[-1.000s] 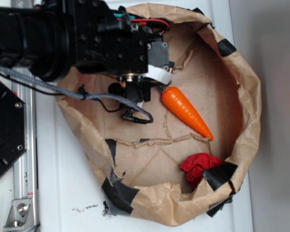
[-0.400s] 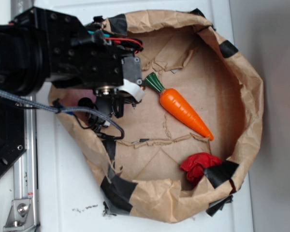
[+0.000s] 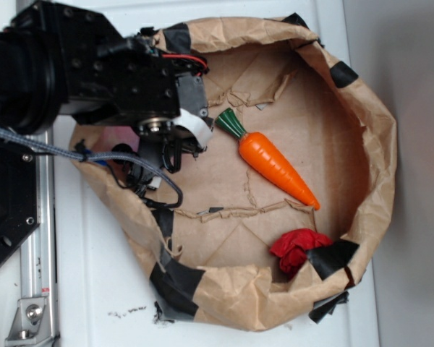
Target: Grab the yellow duck.
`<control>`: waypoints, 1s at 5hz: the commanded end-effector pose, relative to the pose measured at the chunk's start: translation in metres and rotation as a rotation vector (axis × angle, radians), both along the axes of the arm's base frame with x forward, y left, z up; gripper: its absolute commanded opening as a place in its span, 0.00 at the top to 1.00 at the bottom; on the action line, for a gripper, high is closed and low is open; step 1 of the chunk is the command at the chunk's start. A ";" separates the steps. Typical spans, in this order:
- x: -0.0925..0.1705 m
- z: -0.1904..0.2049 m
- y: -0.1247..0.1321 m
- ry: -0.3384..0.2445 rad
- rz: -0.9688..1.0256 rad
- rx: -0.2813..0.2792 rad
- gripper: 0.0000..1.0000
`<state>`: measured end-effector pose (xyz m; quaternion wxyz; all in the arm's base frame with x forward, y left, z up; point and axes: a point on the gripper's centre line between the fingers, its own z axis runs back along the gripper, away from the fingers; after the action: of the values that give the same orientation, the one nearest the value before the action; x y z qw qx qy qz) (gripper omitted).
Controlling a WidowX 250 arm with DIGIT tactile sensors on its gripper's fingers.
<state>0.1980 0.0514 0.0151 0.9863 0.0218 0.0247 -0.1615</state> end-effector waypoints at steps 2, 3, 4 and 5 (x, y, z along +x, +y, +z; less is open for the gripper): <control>0.004 0.000 0.010 -0.028 0.041 0.012 1.00; 0.010 0.023 0.007 -0.108 0.049 0.001 1.00; 0.028 0.074 -0.013 -0.239 0.066 -0.007 1.00; 0.045 0.123 -0.023 -0.241 0.136 -0.044 1.00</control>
<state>0.2409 0.0315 0.1238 0.9940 0.0122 -0.0672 -0.0859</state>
